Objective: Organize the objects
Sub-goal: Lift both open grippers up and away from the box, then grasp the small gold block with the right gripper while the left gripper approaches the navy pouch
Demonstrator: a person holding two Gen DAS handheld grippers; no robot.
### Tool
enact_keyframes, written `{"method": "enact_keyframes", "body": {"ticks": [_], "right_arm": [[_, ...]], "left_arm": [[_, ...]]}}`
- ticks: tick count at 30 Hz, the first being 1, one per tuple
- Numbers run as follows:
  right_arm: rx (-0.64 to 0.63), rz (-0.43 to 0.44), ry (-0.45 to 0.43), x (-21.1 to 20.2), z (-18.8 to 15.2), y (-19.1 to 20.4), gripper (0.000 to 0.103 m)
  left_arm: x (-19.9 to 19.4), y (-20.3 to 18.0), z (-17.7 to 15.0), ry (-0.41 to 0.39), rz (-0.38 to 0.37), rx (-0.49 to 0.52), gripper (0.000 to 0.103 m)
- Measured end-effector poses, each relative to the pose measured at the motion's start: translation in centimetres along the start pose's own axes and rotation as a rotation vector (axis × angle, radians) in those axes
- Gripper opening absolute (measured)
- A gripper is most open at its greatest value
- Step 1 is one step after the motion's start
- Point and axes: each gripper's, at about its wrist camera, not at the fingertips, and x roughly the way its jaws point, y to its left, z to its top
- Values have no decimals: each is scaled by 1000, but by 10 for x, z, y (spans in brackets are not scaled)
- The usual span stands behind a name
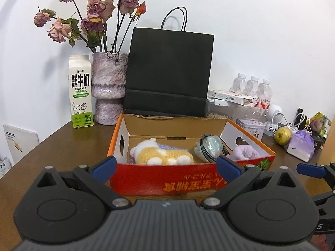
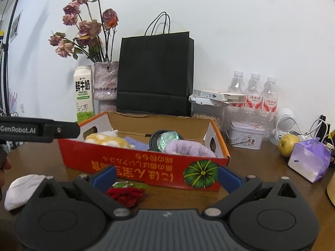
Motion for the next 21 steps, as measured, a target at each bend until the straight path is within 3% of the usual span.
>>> {"method": "enact_keyframes", "body": {"ticks": [21], "right_arm": [[-17, 34, 58, -61, -43, 32, 103]], "left_arm": [[-55, 13, -40, 45, -32, 6, 103]]}}
